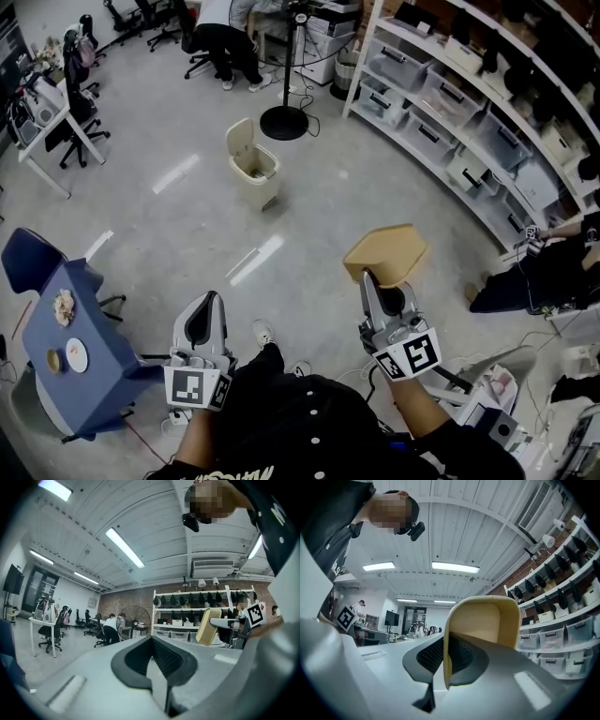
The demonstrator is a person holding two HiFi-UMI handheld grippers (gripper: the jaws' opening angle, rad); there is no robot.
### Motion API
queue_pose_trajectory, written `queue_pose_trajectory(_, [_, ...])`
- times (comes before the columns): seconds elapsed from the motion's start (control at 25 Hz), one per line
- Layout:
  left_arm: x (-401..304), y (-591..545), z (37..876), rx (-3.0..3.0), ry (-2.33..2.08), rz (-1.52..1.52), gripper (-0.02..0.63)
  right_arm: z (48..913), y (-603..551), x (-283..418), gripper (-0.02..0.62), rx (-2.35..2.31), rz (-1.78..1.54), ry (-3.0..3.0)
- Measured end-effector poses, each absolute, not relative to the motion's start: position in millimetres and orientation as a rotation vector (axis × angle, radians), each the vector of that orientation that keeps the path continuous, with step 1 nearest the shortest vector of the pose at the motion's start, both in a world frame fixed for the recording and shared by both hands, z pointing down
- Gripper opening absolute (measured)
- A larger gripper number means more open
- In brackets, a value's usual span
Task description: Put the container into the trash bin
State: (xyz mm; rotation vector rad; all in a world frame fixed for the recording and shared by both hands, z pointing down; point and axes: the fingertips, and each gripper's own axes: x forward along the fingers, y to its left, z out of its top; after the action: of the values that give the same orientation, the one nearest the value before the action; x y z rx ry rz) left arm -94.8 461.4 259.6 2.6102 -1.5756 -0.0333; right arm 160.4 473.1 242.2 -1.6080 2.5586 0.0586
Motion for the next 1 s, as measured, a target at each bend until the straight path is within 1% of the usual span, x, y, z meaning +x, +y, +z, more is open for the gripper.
queue_pose_trajectory(0.24, [-99, 420, 250, 2.625, -1.570, -0.114, 0.000, 243, 437, 154, 0.025, -1.616, 0.062, 2.563])
queue_pose_trajectory(0.44, [-105, 391, 259, 2.632, -1.541, -0.037, 0.000, 239, 407, 147, 0.025, -1.625, 0.077, 2.558])
queue_pose_trajectory(0.64, [-113, 357, 243, 2.652, -1.554, -0.149, 0.001, 236, 378, 138, 0.025, -1.634, 0.092, 2.552])
queue_pose_trajectory(1.0, [-142, 316, 250, 2.646, -1.506, -0.132, 0.000, 227, 338, 110, 0.025, -1.663, 0.143, 2.540])
